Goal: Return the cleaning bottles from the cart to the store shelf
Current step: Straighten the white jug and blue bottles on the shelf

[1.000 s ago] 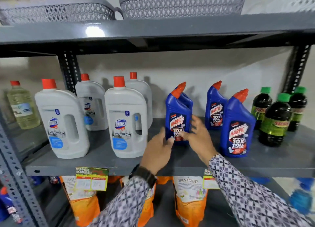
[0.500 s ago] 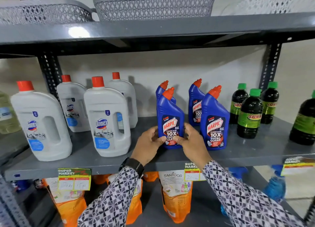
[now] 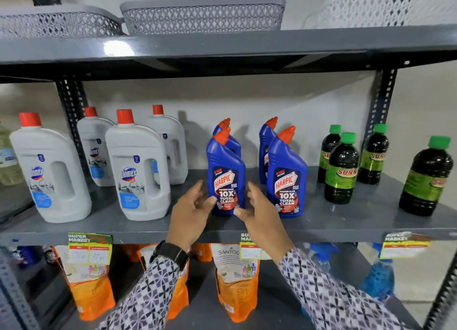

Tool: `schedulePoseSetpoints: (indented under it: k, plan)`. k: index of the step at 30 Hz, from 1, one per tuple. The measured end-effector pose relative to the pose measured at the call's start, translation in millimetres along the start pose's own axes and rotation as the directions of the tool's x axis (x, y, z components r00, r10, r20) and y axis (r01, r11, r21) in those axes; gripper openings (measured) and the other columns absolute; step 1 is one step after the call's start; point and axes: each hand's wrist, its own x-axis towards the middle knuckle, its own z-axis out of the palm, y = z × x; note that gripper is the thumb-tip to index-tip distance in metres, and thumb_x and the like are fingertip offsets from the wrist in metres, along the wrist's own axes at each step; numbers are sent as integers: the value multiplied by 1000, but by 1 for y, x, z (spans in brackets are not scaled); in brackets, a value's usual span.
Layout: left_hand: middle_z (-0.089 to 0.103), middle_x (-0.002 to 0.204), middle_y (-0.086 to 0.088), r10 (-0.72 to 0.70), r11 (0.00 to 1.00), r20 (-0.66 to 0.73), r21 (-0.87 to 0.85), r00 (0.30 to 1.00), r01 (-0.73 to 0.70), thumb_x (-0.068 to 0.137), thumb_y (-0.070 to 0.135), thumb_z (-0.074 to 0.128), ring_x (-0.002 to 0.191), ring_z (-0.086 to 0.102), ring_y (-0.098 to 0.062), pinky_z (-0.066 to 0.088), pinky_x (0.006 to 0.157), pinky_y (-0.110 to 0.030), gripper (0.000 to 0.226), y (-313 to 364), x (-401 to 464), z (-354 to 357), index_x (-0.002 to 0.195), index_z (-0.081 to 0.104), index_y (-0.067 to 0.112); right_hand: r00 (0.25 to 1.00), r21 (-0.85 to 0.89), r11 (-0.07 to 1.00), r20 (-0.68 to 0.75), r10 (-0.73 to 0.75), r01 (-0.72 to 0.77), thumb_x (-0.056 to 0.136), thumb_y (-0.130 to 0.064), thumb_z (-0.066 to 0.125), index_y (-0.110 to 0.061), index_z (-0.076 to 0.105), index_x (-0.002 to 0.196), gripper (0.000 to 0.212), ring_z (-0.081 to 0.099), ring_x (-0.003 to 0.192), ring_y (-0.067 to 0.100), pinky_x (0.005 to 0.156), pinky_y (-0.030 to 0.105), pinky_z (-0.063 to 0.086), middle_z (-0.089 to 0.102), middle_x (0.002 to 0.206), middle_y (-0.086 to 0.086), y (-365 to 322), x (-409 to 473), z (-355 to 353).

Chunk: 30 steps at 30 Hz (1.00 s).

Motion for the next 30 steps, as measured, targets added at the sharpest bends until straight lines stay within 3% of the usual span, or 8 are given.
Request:
schedulePoseSetpoints:
  k: [4,8,11,14,18,24,27,30]
  plan:
    - [75,107,6,32,995,-382,-75,924,-65,96,13,65,94,69,-3,58,94,-37,28,23,-45,28,121,69,27,996,-33,996,-50,-79,78,98,-11,67,-30,46,153,61,63,121,-3,104,20,51,63,138,-10,19,-37,-55]
    - [81,93,4,93,980,-153,-159,984,-117,96,11,66,86,77,-14,63,87,-42,25,63,-72,102,107,77,31,928,-7,987,-341,-152,160,93,2,66,-21,65,130,44,76,92,11,89,40,61,76,111,-1,55,-37,-136]
    - [78,116,10,165,982,96,-112,982,-154,97,18,63,101,73,0,57,102,-34,33,92,-71,174,128,71,24,880,-26,991,-457,-127,129,89,6,71,-11,62,133,48,73,102,26,93,39,58,71,117,9,81,-12,-196]
    - [59,146,2,112,993,239,10,965,-118,103,22,54,122,57,2,42,108,-19,58,117,-60,236,158,36,19,947,-26,1000,-320,-24,17,86,1,78,-9,43,151,75,57,132,25,107,32,44,59,141,8,98,19,-243]
    - [21,171,-3,-77,997,250,19,965,74,107,27,44,156,27,-20,26,123,-28,76,137,-33,285,164,-6,22,998,8,998,-25,59,-59,78,0,83,-29,40,146,85,57,128,12,114,39,44,58,135,-9,115,55,-262]
    - [61,139,-3,-21,995,283,-89,959,48,104,12,51,125,58,-15,42,117,-33,43,125,7,298,147,46,19,998,73,995,21,62,-64,75,5,83,-17,56,136,70,70,117,21,107,49,54,73,126,7,131,66,-266]
    - [65,133,-2,28,995,299,-102,954,3,101,12,59,113,62,-3,48,105,-15,41,128,-1,297,140,51,17,999,75,997,33,14,-16,74,-5,82,-29,57,133,68,69,118,17,110,48,52,73,126,1,138,53,-278]
    - [65,140,-4,45,995,327,-94,944,-15,97,21,67,130,60,-12,44,115,-31,54,126,-11,296,147,48,18,999,37,998,-11,-43,43,76,-8,82,-41,55,128,67,70,117,11,109,44,52,74,123,-8,145,34,-286]
